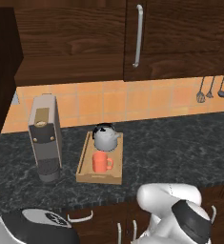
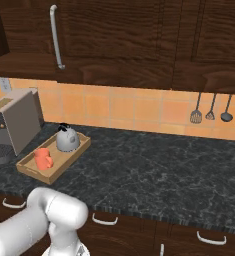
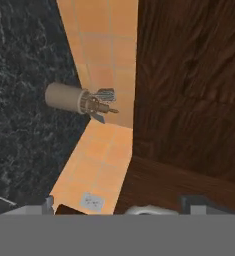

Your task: Pick the kettle from the counter and place it on the tray. Then pick the mug from the cabinet and place it on the tray. Then close the cabinet doors.

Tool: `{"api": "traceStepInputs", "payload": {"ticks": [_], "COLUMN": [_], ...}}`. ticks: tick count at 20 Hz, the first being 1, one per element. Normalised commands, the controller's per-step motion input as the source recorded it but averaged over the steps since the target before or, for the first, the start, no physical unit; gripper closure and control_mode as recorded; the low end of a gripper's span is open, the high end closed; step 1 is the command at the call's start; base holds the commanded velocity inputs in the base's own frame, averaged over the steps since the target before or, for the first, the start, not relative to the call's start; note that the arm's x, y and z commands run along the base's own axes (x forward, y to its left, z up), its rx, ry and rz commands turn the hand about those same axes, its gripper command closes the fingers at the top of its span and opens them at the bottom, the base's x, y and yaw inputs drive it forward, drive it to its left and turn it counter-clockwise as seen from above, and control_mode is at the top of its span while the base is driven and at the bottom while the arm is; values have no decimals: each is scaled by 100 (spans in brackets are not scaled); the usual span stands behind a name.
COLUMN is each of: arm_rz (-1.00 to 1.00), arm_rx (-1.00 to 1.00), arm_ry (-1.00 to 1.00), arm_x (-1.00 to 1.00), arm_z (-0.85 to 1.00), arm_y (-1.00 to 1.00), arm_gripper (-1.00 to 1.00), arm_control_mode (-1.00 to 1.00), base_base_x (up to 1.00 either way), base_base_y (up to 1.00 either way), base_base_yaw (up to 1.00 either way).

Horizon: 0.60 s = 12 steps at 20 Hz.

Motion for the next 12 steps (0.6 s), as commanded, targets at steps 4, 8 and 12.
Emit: {"api": "traceStepInputs", "payload": {"ticks": [4, 8, 12], "arm_rz": [-24, -22, -16], "arm_rx": [0, 0, 1], "arm_ry": [0, 0, -3], "arm_x": [36, 38, 50], "arm_z": [-29, -26, -10], "arm_y": [15, 5, 18], "arm_gripper": [-100, -100, -100], "arm_control_mode": [-100, -100, -100], "base_base_x": [0, 0, 0], "base_base_y": [0, 0, 0], "base_base_yaw": [0, 0, 0]}}
